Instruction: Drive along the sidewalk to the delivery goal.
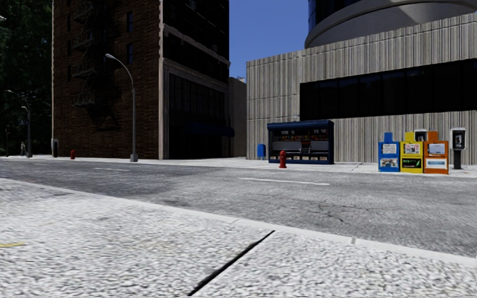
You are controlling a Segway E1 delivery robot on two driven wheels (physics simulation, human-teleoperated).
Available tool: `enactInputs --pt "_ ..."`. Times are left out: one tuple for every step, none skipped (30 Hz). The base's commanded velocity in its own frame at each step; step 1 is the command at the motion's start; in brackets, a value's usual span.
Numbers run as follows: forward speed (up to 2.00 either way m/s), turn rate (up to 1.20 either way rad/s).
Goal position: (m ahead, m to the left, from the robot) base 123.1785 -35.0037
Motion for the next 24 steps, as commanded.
enactInputs --pt "2.00 0.70" --pt "2.00 0.70" --pt "2.00 0.70" --pt "2.00 0.70" --pt "2.00 0.71" --pt "2.00 0.74" --pt "2.00 0.74" --pt "2.00 0.76" --pt "2.00 0.77" --pt "2.00 0.78" --pt "2.00 0.78" --pt "2.00 0.78" --pt "2.00 0.78" --pt "2.00 0.79" --pt "2.00 0.83" --pt "2.00 0.84" --pt "2.00 0.84" --pt "2.00 0.84" --pt "2.00 0.84" --pt "2.00 0.84" --pt "2.00 0.84" --pt "2.00 0.84" --pt "2.00 0.84" --pt "2.00 0.84"
